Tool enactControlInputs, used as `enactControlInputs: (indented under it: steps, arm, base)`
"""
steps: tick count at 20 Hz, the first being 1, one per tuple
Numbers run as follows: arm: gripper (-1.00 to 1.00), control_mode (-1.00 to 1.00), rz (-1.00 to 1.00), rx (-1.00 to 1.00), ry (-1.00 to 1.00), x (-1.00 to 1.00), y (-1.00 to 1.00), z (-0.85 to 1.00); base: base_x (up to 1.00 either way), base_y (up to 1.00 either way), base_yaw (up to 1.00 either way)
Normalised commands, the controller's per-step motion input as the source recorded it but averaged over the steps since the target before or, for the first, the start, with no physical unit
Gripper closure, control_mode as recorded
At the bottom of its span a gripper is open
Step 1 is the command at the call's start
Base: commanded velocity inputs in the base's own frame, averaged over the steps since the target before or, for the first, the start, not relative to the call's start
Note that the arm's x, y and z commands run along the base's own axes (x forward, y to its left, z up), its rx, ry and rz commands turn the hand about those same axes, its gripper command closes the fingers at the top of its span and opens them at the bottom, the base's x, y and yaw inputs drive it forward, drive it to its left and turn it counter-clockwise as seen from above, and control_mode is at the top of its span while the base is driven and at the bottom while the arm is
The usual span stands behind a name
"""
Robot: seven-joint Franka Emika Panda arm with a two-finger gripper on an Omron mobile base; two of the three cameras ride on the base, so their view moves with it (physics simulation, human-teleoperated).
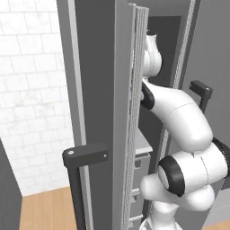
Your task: Take the meat container that has the steak and place it on the second highest rack of the freezer. Then take the vegetable container that has the corn and eggplant and place it on the highest rack of the freezer.
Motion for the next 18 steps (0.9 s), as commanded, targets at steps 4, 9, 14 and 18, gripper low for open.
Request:
enactControlInputs:
  steps: [4, 9, 14, 18]
  arm:
    - [-1.0, -1.0, -0.03, 0.0, -0.04, 0.12, 0.03, -0.13]
    - [-1.0, -1.0, -0.1, 0.0, -0.19, -0.39, 0.0, 0.03]
    - [-1.0, -1.0, -0.18, 0.0, -0.3, -0.77, -0.01, 0.3]
    - [-1.0, -1.0, -0.18, 0.03, -0.21, -0.68, -0.08, 0.42]
  base:
    - [0.0, 0.0, 0.0]
    - [0.0, 0.0, 0.0]
    - [0.0, 0.0, 0.0]
    - [0.0, 0.0, 0.0]
